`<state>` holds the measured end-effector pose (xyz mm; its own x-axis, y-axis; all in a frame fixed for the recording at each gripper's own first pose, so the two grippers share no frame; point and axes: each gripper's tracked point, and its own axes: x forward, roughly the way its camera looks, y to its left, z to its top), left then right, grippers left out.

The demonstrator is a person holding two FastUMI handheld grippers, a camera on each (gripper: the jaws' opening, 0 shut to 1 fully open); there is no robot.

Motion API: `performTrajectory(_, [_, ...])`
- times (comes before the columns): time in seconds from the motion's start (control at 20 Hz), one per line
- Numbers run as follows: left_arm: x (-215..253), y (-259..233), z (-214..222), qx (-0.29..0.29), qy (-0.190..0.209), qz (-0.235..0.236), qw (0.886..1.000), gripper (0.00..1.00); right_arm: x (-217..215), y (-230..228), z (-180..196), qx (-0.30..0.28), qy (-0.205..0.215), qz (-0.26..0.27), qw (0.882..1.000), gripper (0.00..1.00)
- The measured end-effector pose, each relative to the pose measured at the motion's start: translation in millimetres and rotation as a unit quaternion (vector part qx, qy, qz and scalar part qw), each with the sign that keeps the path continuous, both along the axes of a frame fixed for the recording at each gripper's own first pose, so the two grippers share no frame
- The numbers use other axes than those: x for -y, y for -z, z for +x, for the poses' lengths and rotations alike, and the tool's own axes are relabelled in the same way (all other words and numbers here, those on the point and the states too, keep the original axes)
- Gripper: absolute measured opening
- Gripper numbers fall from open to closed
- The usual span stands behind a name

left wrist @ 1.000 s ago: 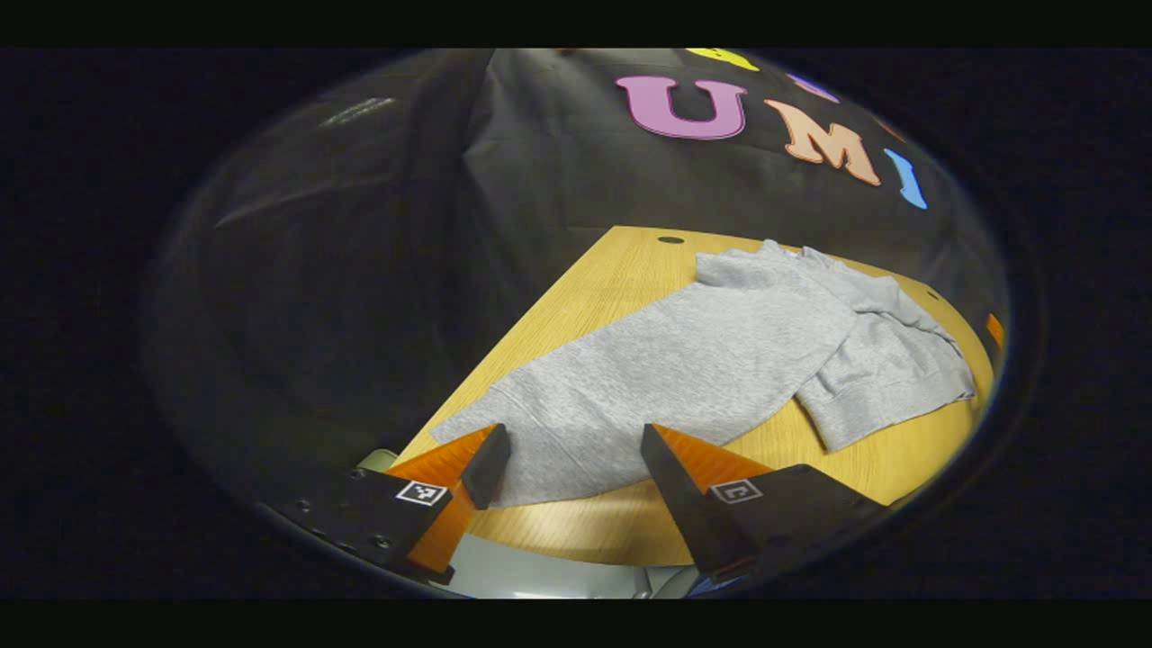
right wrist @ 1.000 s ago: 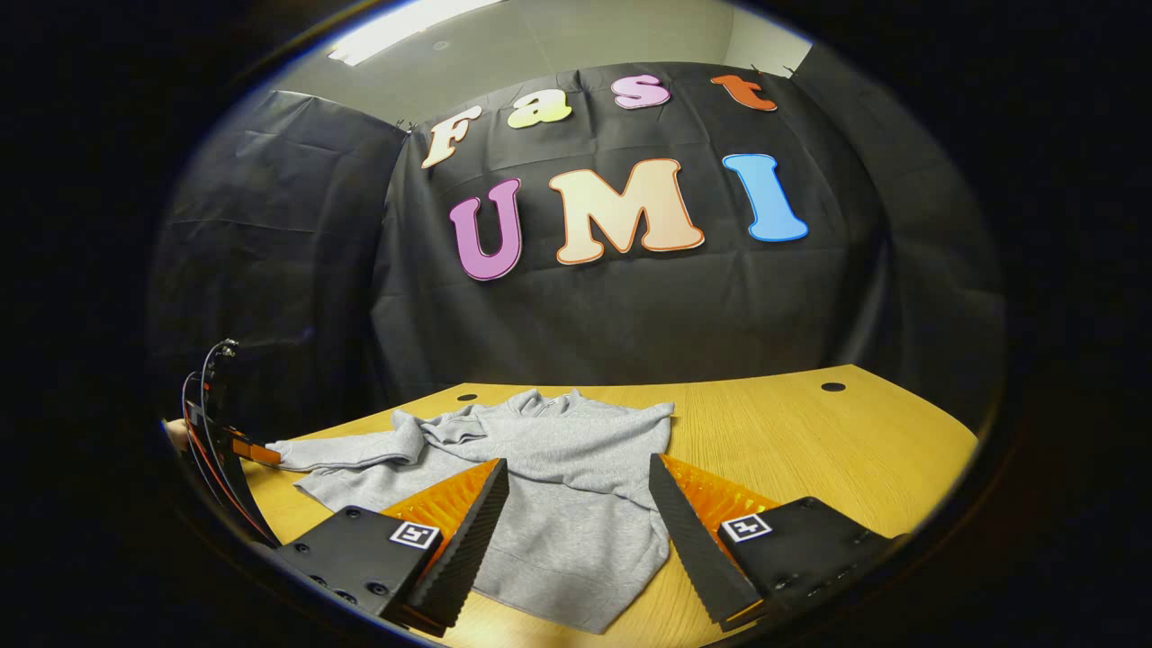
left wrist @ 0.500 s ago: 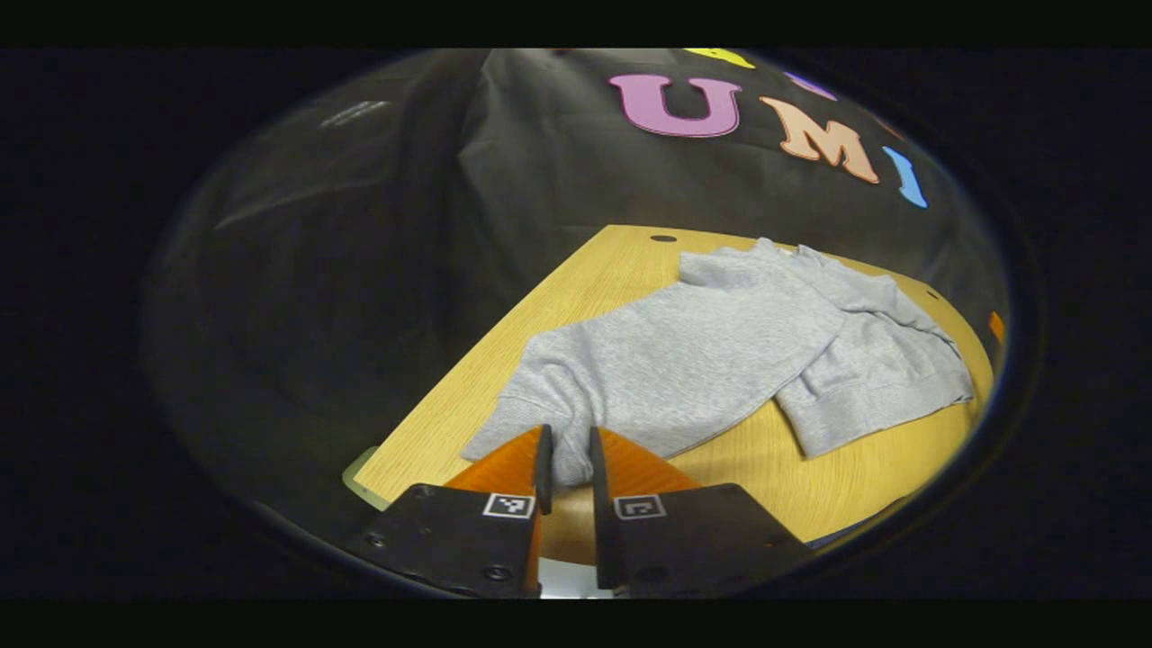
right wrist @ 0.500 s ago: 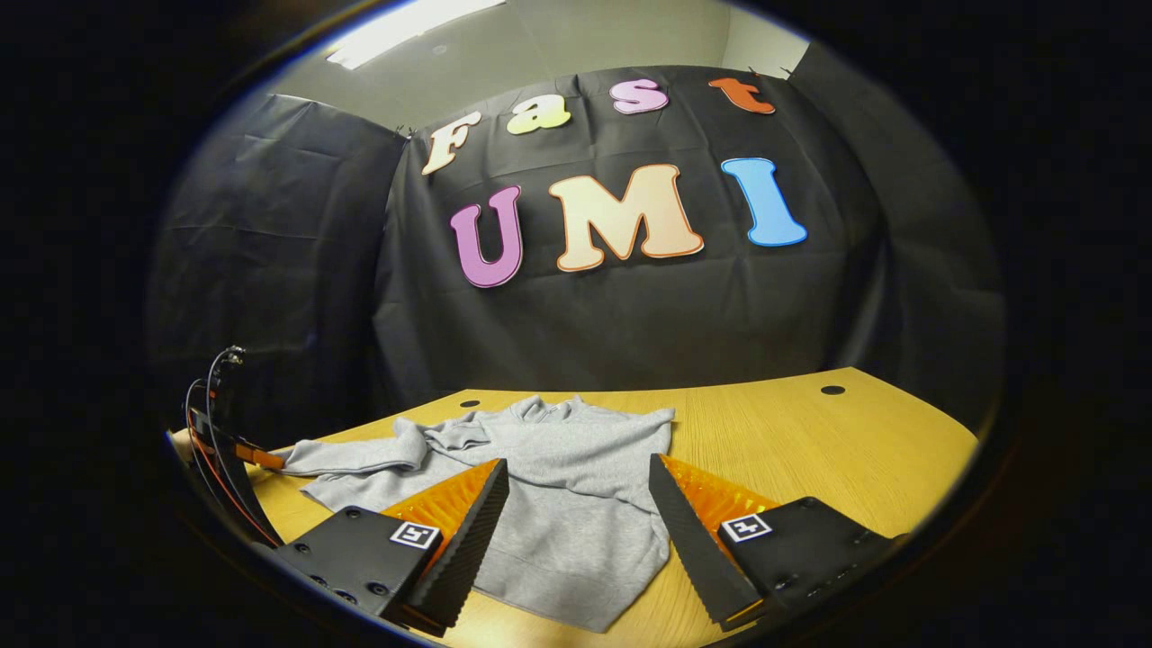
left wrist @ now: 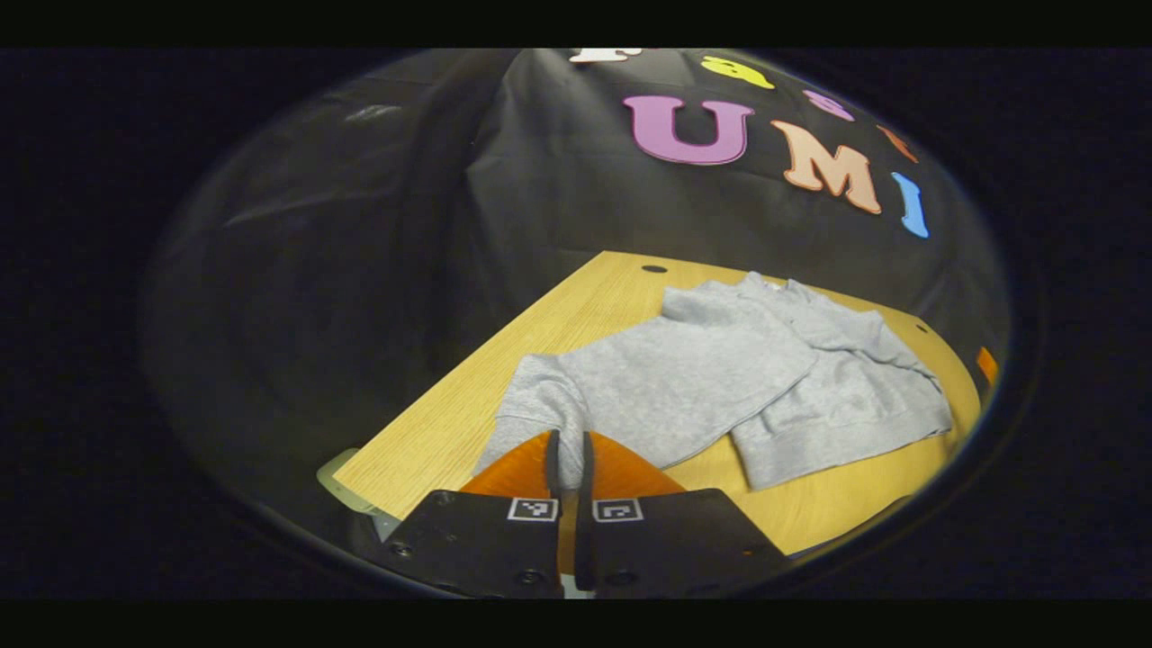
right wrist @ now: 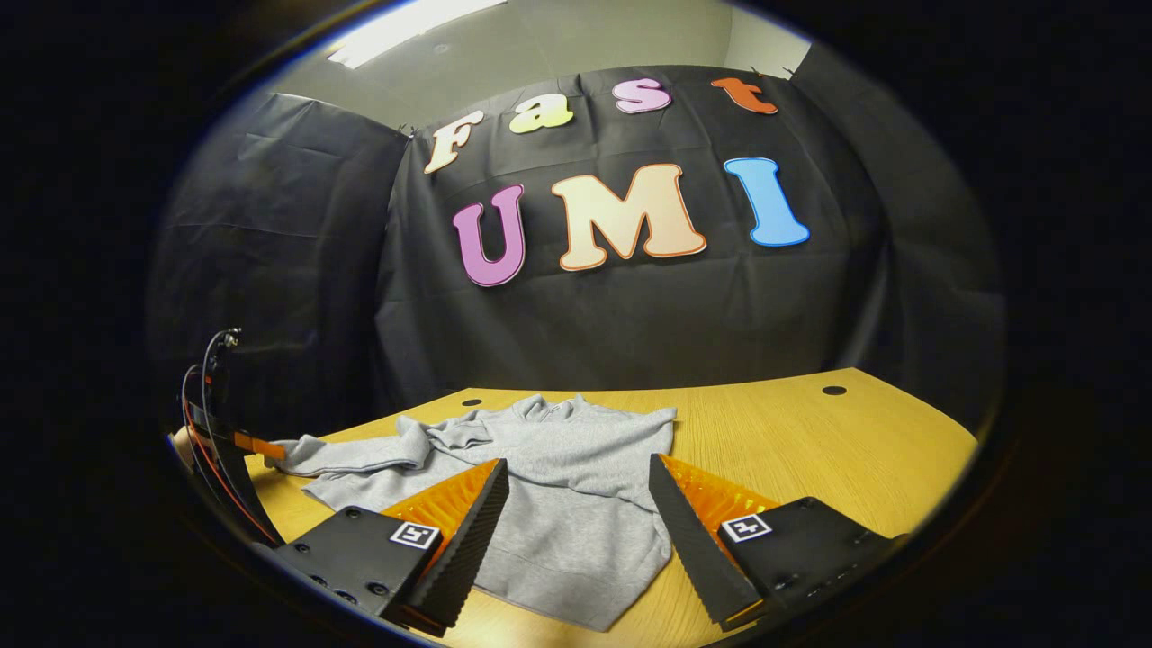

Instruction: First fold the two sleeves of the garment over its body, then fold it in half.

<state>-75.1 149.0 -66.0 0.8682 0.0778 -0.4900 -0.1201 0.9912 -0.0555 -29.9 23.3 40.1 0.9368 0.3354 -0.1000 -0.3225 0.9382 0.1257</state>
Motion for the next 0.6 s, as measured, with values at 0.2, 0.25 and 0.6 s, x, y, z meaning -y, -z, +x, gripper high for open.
performTrajectory(0.2, [53.2,-50.3,39.0,0.046,0.058,0.009,0.997,0.00,0.0,1.3,-0.3,-0.007,-0.002,0.004,1.000,0.97])
performTrajectory(0.25, [70.2,-61.8,50.1,0.057,0.075,0.011,0.995,0.00,-1.2,0.1,-2.1,-0.006,-0.003,0.006,1.000,0.97])
performTrajectory(0.6, [224.3,-128.7,122.4,0.135,0.199,-0.031,0.970,0.00,5.5,0.4,-3.0,-0.014,-0.002,0.010,1.000,0.97])
